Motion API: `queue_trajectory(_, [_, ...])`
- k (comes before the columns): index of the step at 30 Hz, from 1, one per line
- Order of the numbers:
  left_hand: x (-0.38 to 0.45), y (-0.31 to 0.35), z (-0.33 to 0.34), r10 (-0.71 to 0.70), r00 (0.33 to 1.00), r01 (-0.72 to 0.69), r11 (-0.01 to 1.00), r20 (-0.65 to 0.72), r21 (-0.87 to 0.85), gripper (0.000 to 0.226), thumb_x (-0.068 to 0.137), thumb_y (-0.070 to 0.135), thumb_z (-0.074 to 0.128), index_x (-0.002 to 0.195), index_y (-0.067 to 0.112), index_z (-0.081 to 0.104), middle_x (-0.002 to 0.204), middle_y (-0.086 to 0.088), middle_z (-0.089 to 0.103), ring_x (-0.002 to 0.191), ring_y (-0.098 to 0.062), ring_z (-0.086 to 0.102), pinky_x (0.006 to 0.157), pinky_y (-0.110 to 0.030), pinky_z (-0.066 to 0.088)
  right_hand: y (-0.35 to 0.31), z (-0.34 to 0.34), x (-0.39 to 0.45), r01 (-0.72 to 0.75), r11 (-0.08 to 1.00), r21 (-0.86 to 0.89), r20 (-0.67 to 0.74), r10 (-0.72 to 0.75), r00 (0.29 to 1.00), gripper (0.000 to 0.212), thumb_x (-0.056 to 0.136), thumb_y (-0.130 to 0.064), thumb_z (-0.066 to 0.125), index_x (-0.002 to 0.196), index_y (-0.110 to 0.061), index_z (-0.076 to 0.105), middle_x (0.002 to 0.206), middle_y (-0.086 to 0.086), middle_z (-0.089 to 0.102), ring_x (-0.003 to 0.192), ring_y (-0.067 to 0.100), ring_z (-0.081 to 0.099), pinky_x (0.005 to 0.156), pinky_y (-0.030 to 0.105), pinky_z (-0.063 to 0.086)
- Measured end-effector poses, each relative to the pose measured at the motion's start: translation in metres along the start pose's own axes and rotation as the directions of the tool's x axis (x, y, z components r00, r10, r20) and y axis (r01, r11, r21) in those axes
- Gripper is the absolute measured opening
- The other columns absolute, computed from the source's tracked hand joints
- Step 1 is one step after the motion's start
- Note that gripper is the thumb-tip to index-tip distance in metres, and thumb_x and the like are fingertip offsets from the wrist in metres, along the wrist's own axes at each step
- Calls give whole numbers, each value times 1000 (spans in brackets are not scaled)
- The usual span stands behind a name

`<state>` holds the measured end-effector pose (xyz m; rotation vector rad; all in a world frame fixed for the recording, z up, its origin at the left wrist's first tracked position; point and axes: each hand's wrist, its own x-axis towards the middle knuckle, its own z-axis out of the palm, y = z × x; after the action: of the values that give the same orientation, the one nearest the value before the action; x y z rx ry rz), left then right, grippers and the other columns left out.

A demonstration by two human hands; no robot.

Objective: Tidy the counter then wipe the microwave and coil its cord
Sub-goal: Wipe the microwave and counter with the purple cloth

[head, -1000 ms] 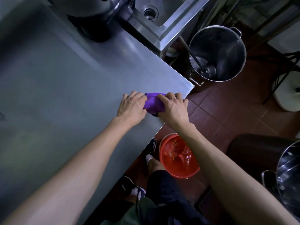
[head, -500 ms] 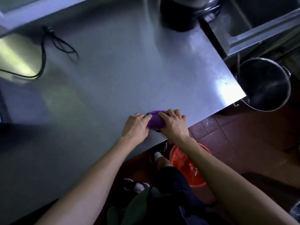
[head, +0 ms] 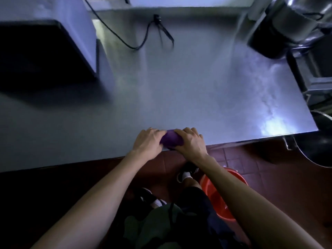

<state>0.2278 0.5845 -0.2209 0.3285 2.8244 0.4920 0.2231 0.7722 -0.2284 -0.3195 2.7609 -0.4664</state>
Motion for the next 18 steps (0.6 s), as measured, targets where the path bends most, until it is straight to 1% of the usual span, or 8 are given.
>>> queue_trajectory(3, [-40, -35, -26, -60, 994, 58, 998, -91, -28, 37, 81, 22, 63, 117, 28, 63, 103, -2, 70, 101, -28, 60, 80, -40, 49, -54, 1, 1, 87, 996, -4, -25, -87, 996, 60, 79, -47, 71, 135, -35, 54, 118, -1, 59, 111, 27, 48, 85, 41, 43])
queue_trajectory(7, [-85, -74, -62, -147, 963, 132, 988, -225, -80, 44, 78, 17, 63, 121, 26, 63, 103, -3, 69, 98, -30, 59, 79, -41, 50, -119, -5, 8, 212, 977, -30, -53, -214, 975, 61, 77, -41, 71, 135, -33, 55, 118, 0, 61, 109, 29, 49, 83, 39, 42])
queue_trajectory(11, [-120, -108, -98, -216, 912, 192, 976, -349, -103, 44, 78, 16, 66, 121, 24, 63, 99, -2, 69, 93, -29, 59, 76, -41, 51, -177, -16, 20, 350, 936, -37, -89, -352, 932, 58, 78, -41, 67, 134, -30, 56, 116, 3, 62, 104, 32, 50, 80, 40, 42])
queue_trajectory(15, [-133, -140, -133, -266, 847, 226, 964, -461, -142, 41, 77, 13, 66, 116, 23, 66, 95, -2, 70, 88, -28, 60, 72, -39, 51, -225, -31, 42, 437, 898, -43, -144, -439, 887, 57, 81, -32, 68, 137, -29, 55, 121, 4, 62, 106, 32, 50, 82, 41, 44])
queue_trajectory(18, [-129, -164, -158, -278, 806, 234, 961, -522, -150, 44, 79, 12, 69, 122, 20, 65, 101, -2, 70, 90, -28, 62, 76, -39, 51, -256, -44, 64, 478, 878, -31, -190, -475, 860, 57, 83, -26, 69, 138, -27, 54, 124, 4, 61, 108, 31, 50, 85, 44, 44])
